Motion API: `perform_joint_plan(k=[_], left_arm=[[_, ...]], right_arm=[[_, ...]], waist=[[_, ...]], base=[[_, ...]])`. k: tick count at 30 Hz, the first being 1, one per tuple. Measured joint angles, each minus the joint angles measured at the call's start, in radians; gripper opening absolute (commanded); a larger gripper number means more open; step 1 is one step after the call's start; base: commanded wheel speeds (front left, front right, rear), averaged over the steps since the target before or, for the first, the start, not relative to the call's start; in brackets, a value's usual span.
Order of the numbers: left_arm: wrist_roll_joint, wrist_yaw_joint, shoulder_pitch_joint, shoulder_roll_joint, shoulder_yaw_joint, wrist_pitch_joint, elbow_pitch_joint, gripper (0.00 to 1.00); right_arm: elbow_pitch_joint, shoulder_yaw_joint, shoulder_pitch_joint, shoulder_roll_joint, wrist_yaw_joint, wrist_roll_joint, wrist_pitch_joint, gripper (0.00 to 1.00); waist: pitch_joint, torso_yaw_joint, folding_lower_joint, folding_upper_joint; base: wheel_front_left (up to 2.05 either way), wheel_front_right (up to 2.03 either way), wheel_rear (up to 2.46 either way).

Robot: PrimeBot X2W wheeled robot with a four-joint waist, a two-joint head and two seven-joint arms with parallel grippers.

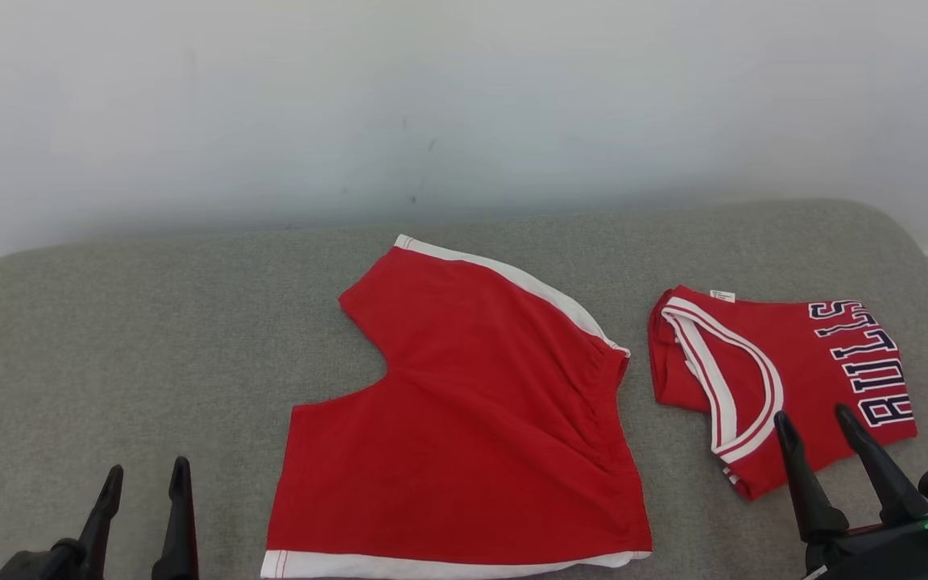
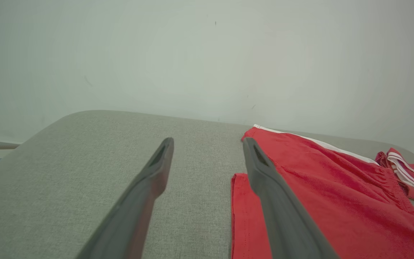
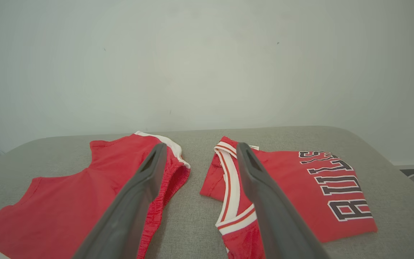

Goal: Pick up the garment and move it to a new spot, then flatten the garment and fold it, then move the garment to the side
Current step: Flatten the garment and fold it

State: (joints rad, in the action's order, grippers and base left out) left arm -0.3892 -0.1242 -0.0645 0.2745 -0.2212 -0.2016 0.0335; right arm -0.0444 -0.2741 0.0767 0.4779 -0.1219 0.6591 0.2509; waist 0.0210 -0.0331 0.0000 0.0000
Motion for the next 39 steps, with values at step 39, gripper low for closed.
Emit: perform_joint_plan(k=[39], left_arm=[[0.112, 0.0, -0.008, -0.081, 0.035, 0.129, 0.019, 1.0]], right_arm=[[0.043, 0.007, 0.0, -0.022, -0.002, -0.117, -0.068, 1.0]], waist=[[-0.008, 0.049, 0.0, 0.0]], base=[[0.0, 0.0, 0.0]])
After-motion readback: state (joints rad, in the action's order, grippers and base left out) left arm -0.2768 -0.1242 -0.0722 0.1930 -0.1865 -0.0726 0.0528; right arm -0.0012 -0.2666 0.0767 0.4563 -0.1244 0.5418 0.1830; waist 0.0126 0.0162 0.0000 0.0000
